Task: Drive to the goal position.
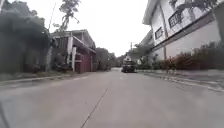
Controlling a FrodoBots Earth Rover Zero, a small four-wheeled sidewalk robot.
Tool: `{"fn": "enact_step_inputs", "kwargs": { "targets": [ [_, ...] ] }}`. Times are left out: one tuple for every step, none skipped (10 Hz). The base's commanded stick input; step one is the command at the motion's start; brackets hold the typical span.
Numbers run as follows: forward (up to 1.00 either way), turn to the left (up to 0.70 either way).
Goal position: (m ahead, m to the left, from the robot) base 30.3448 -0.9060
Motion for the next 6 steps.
{"fn": "enact_step_inputs", "kwargs": {
  "targets": [
    [0.70,0.00],
    [0.70,0.00],
    [0.70,0.00],
    [0.70,0.00],
    [0.70,0.00],
    [0.70,0.00]
  ]
}}
